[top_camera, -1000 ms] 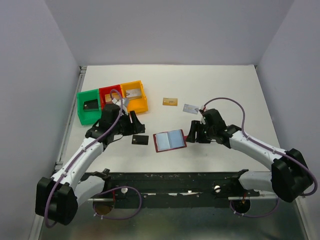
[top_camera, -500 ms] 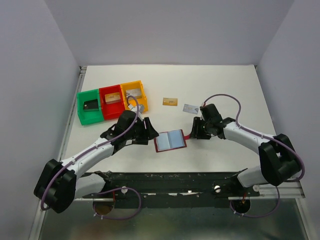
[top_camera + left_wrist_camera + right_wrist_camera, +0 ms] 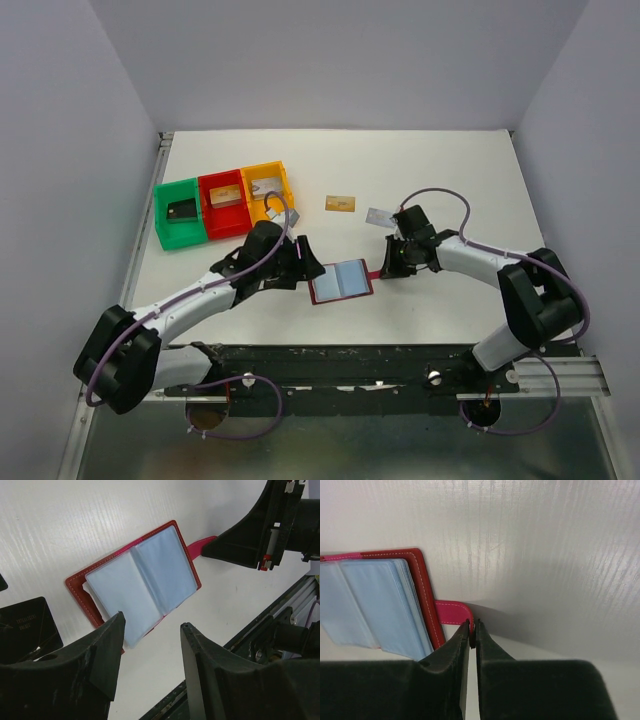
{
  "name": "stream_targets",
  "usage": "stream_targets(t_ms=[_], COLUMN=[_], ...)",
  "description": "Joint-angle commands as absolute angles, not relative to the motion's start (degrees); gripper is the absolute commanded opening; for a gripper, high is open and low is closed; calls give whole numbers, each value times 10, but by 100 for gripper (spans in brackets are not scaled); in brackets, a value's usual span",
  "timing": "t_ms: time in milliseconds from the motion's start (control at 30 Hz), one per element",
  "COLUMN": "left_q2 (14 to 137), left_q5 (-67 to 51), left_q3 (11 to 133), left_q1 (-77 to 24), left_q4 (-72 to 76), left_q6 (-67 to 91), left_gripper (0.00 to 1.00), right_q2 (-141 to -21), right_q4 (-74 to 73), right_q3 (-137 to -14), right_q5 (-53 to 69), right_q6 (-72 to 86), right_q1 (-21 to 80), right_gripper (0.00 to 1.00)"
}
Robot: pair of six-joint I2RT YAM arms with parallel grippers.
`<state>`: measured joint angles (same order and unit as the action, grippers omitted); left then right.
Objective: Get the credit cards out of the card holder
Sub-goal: Remove the credit card from the card holder.
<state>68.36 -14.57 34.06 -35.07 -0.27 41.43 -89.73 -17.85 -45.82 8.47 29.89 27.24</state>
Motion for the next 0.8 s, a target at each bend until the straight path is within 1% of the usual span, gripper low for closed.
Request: stream_targets(t_ms=[0,33,100,167,467,767], left_q2=[700,703,711,724,827,891], left_q5=[-142,-142,-142,-150,-188,-201], left_q3=[366,368,374,380,446,501], left_q1=[-362,-362,-366,-367,-385,-411], left_q4=[11,11,11,16,1,-34], left_q6=[405,403,401,400,377,344], left_gripper=[59,59,59,59,57,57], right_q2=[-897,-889,-866,-845,-757,-742], right_q4=[-158,-156,-156,-156,-122,-127], right_q3=[-467,-463,-452,-435,-379,-395], right_q5=[115,119,131,141,212,230], right_q6=[296,296,290,288,294,282], right_q1=[271,271,271,272,271,271], right_gripper=[10,6,3,0,0,0])
